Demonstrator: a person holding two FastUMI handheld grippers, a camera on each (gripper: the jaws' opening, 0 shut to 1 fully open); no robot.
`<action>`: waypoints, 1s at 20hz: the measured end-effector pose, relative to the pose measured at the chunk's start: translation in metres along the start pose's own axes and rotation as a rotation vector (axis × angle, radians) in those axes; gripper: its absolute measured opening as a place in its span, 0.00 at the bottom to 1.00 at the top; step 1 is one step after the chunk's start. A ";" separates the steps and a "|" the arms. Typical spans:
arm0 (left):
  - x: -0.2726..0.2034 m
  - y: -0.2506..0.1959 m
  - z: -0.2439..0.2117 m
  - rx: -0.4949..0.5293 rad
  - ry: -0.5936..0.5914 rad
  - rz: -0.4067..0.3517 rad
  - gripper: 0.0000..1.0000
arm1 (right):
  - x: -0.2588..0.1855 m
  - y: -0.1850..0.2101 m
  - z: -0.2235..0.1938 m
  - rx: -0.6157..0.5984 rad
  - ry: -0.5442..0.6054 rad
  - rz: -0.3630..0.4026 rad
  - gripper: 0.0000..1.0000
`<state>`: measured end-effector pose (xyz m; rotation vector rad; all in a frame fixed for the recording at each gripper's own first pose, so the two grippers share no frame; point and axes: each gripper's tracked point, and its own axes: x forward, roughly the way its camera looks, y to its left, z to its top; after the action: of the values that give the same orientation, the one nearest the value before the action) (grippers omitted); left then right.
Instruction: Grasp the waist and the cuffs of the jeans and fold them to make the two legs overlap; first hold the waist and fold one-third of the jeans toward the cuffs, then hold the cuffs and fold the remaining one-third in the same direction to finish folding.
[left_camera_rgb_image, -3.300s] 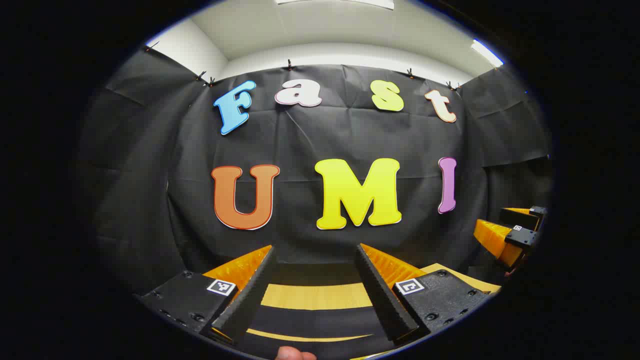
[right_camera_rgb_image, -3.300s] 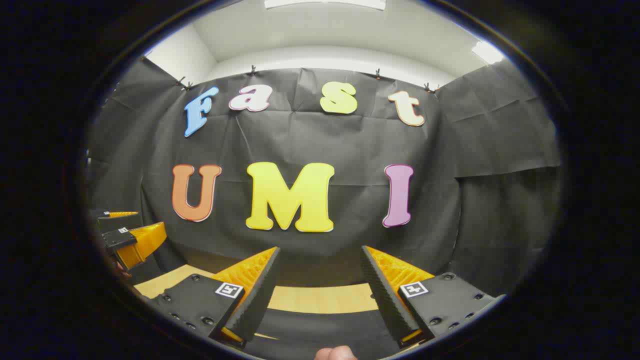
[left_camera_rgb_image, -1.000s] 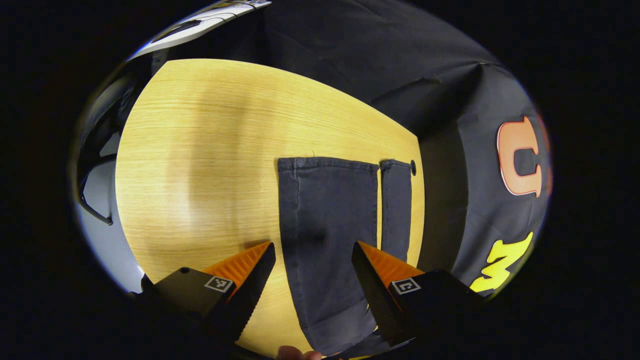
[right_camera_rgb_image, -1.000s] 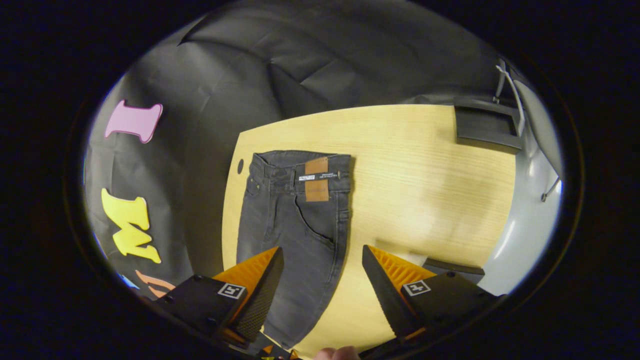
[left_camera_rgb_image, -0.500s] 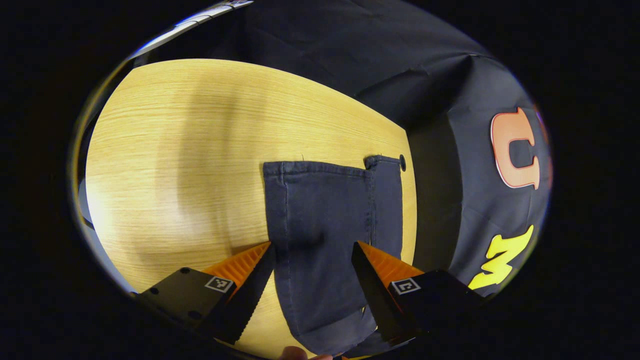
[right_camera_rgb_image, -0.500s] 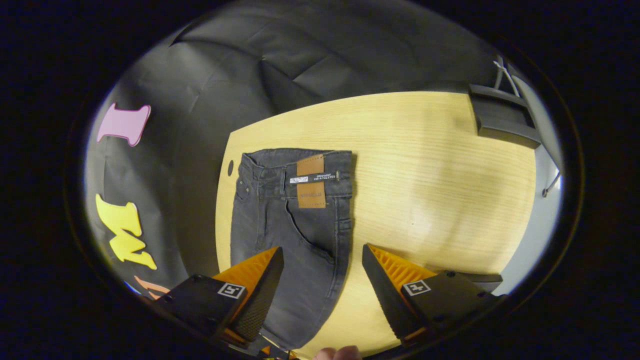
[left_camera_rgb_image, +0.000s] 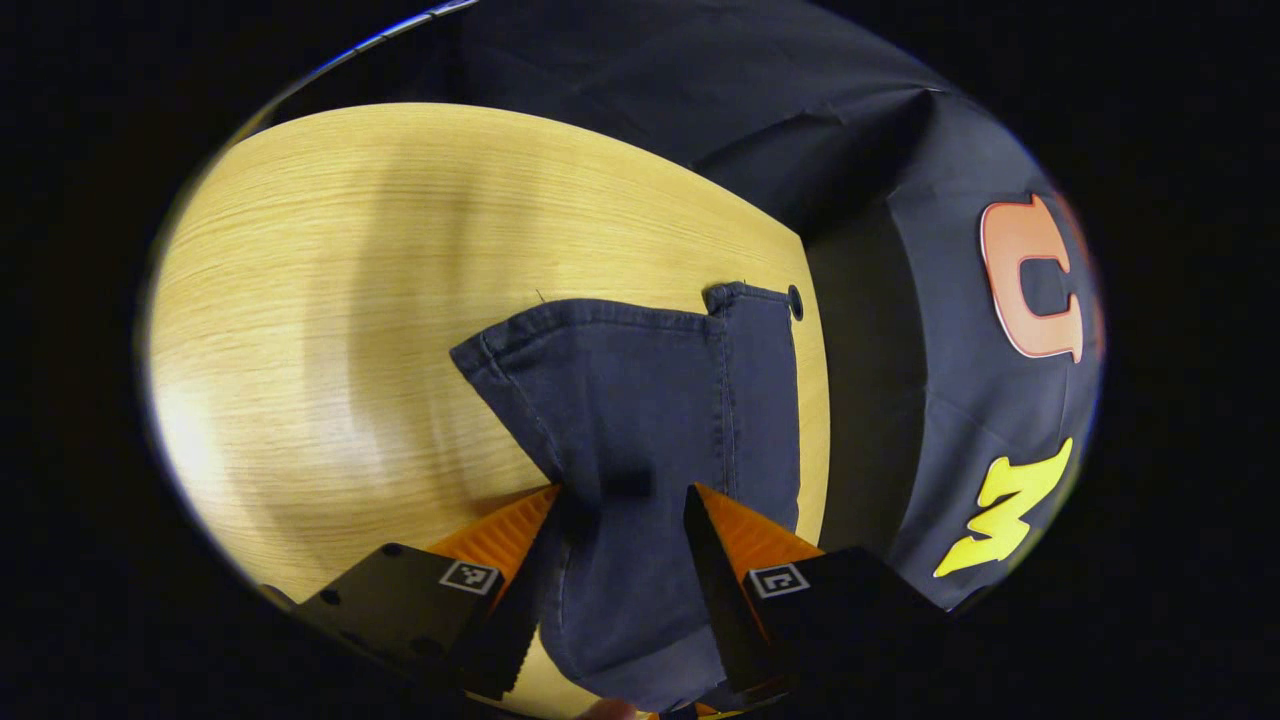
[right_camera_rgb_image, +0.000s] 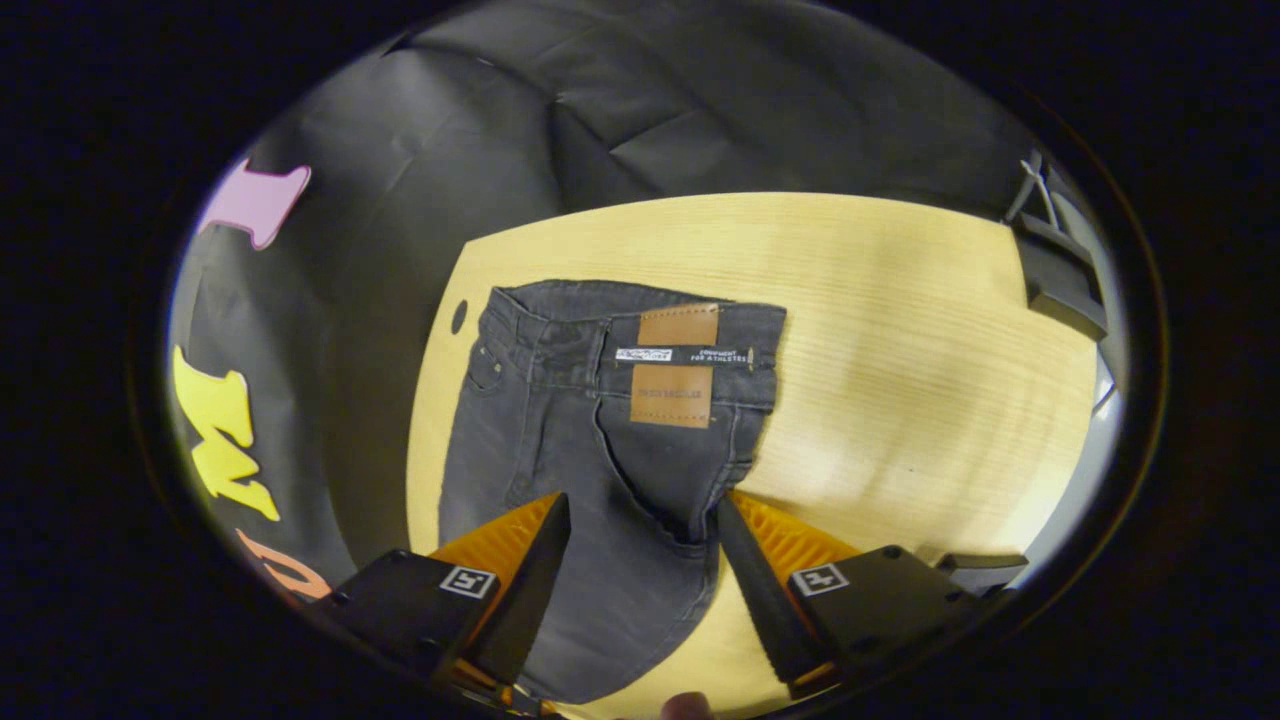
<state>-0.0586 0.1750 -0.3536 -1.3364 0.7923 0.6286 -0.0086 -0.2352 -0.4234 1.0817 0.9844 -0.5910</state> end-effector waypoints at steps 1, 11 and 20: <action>0.002 0.000 -0.001 0.003 0.006 0.004 0.69 | -0.001 0.000 -0.001 -0.003 0.003 -0.008 0.79; -0.010 0.006 0.001 -0.006 0.041 0.063 0.05 | -0.007 -0.012 0.004 0.098 0.086 -0.064 0.04; -0.045 -0.048 0.001 0.037 0.099 0.083 0.04 | -0.063 0.048 0.022 0.045 0.126 0.082 0.00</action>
<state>-0.0477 0.1708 -0.2888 -1.3135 0.9393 0.6133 0.0090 -0.2401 -0.3433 1.2056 1.0347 -0.4842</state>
